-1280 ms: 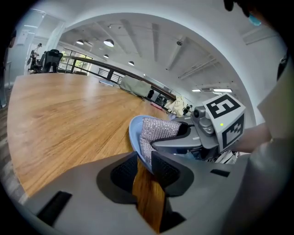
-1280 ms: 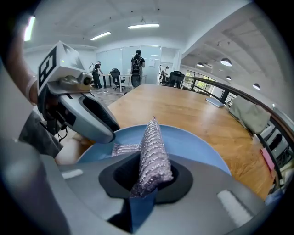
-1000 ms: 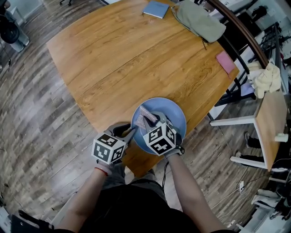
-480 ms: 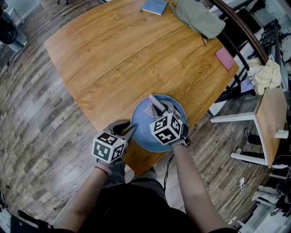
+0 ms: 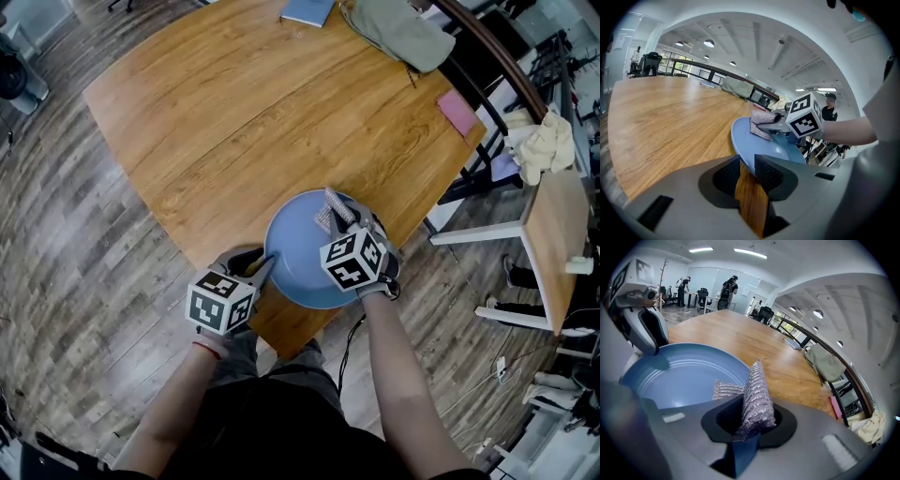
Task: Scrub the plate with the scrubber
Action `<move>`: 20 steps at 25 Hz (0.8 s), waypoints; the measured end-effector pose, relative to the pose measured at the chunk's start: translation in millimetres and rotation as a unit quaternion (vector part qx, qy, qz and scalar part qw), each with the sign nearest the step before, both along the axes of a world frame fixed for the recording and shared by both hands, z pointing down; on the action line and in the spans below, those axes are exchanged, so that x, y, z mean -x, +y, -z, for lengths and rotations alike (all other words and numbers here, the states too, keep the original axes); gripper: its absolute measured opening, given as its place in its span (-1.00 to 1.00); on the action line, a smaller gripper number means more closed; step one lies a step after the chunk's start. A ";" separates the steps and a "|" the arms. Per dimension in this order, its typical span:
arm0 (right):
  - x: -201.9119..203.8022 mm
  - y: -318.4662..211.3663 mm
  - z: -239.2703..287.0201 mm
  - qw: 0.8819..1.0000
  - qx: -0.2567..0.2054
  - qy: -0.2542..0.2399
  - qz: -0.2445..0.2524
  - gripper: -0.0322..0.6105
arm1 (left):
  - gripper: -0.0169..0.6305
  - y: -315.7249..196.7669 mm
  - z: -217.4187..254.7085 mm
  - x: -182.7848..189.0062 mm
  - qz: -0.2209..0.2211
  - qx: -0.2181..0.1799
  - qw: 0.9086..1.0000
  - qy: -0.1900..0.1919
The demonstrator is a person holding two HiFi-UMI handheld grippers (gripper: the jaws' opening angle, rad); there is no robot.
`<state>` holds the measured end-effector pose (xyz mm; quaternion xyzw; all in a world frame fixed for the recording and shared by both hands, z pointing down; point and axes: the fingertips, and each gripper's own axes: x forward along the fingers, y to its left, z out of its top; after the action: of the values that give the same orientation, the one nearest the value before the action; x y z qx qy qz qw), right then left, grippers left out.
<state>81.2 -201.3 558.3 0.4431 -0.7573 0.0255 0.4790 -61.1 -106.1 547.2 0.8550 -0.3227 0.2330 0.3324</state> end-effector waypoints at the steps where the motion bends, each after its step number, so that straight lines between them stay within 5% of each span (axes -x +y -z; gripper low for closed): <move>1: -3.3 0.9 -0.1 1.000 -0.001 0.003 -0.003 -0.70 | -0.67 0.0 -0.2 0.1 0.000 -0.001 1.000 -0.001; 20: -59.0 60.3 -1.8 0.996 0.041 0.022 -0.078 -0.72 | -0.67 1.4 -0.2 -1.4 0.014 -0.005 1.000 -0.016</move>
<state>140.2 -141.0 560.1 0.4810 -0.7083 0.0843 0.5098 -59.7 -104.7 547.4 0.8482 -0.3413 0.2401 0.3261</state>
